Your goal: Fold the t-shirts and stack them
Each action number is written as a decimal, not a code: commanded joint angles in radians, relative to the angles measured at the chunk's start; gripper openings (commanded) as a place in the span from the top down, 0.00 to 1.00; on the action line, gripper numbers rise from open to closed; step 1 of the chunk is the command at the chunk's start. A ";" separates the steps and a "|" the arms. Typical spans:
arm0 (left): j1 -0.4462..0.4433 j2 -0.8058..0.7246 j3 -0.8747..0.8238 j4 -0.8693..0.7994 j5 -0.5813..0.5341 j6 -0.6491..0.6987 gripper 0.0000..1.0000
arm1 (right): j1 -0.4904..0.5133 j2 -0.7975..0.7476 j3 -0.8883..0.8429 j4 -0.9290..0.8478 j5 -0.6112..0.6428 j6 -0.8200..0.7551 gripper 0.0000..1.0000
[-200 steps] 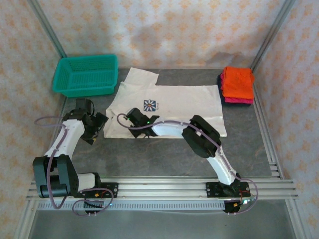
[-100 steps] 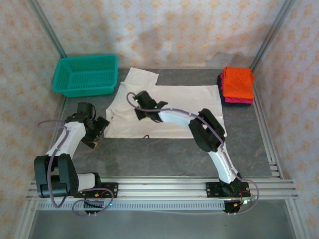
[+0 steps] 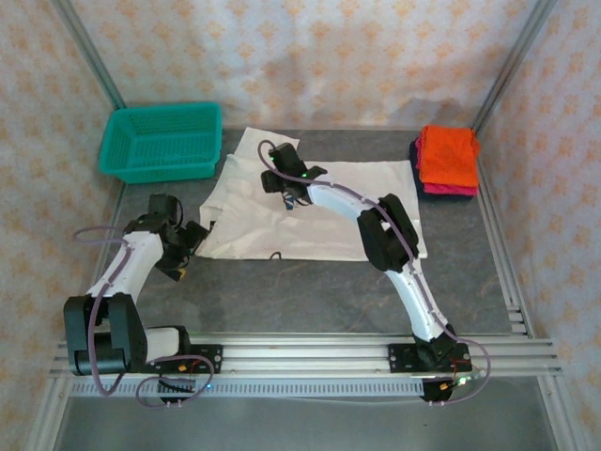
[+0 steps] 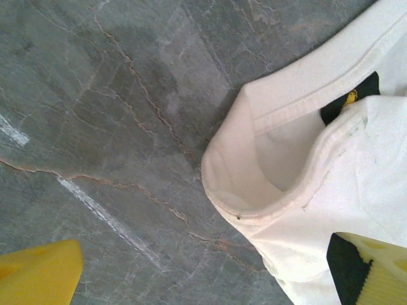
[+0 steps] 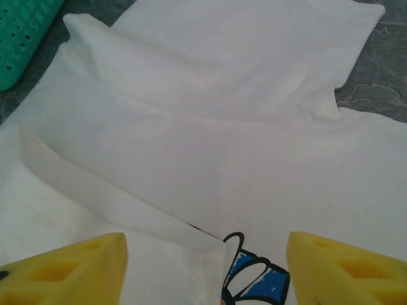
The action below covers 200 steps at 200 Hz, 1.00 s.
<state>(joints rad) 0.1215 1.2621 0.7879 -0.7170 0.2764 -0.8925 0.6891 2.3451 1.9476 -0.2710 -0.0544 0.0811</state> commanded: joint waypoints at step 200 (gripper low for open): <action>-0.133 0.243 -0.062 0.238 -0.152 -0.078 0.33 | -0.279 -0.734 -0.955 -0.009 0.013 0.236 0.38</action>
<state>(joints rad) -0.0406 1.5761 0.8371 -0.4225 0.1745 -0.9455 0.4324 1.6829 1.0672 -0.2016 -0.0437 0.2985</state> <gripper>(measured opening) 0.662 0.630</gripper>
